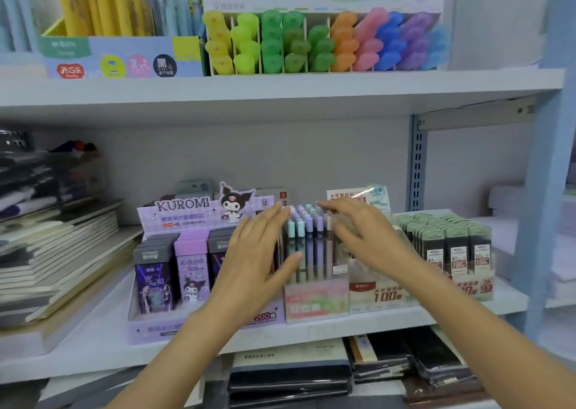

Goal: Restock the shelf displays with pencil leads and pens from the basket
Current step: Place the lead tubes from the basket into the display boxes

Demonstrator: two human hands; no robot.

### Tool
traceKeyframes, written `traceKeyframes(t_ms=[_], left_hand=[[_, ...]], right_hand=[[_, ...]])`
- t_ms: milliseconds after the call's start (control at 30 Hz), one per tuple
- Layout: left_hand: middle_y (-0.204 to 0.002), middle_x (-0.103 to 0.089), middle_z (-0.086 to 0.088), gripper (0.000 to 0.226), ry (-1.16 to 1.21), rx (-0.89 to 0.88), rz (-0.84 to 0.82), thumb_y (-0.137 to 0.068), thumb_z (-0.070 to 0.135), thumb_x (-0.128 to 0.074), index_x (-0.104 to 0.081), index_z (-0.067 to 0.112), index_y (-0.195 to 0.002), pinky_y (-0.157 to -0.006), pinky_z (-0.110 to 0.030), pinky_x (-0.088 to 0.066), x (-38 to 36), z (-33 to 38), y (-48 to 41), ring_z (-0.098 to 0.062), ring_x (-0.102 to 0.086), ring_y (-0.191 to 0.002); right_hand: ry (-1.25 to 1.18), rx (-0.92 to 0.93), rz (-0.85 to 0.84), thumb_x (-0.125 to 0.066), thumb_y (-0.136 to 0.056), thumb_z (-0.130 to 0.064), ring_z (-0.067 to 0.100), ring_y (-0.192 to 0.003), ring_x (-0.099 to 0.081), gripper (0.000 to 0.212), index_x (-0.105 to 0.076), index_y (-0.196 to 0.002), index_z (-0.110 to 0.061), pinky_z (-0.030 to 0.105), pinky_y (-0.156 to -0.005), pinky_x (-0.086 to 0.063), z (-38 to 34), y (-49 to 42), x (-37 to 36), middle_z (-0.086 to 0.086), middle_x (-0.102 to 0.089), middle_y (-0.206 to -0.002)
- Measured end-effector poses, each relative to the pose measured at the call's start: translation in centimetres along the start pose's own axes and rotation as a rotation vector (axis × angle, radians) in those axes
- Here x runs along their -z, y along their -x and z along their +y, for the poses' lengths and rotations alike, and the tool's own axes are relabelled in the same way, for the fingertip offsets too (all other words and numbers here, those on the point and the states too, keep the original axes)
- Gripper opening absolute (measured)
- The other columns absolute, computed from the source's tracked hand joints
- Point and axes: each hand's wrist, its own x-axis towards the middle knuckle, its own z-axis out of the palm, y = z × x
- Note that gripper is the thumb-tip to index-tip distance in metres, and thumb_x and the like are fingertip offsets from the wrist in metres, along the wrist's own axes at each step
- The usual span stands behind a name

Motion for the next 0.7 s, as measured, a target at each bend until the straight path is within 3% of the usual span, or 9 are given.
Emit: traceKeyframes(t_ms=[167,367,533,700], left_hand=[[-0.158,-0.021,0.015,0.065,-0.067,-0.018,-0.039,-0.097,0.058,-0.026,-0.018,0.028,-0.154,-0.122,-0.037,0.000,-0.6,-0.1,-1.1,-0.002,-0.009,-0.147],[-0.154,-0.034,0.012,0.059,-0.074,-0.025,-0.001,-0.098,0.054,-0.028,-0.030,0.027,-0.150,-0.122,-0.039,-0.008,-0.9,-0.7,-1.3,-0.005,-0.019,-0.145],[-0.155,-0.032,0.012,0.061,-0.099,-0.021,-0.007,-0.098,0.055,-0.026,-0.028,0.026,-0.151,-0.122,-0.039,-0.007,-1.0,-0.6,-1.4,-0.005,-0.019,-0.145],[-0.158,-0.021,0.011,0.066,-0.083,-0.034,0.001,-0.098,0.057,-0.023,-0.018,0.023,-0.154,-0.123,-0.038,-0.003,-0.8,-0.5,-1.2,-0.003,-0.013,-0.146]], right_hand=[[0.196,0.036,-0.164,-0.018,-0.088,-0.036,0.013,-0.142,-0.026,0.065,-0.035,-0.148,-0.019,0.033,-0.117,-0.014,1.0,-3.2,1.8,0.003,-0.037,-0.153],[0.315,0.145,-0.290,-0.019,-0.086,-0.039,0.009,-0.144,-0.014,0.065,-0.040,-0.145,-0.024,0.027,-0.115,0.005,2.2,-3.6,1.7,0.002,-0.038,-0.151],[0.259,0.145,-0.342,-0.022,-0.084,-0.040,0.003,-0.139,-0.015,0.066,-0.037,-0.147,-0.025,0.022,-0.112,0.003,1.2,-4.6,2.2,0.002,-0.040,-0.149],[0.197,0.150,-0.307,-0.029,-0.088,-0.046,0.003,-0.145,-0.011,0.062,-0.029,-0.149,-0.034,0.033,-0.120,-0.002,1.7,-3.1,2.7,-0.007,-0.024,-0.158]])
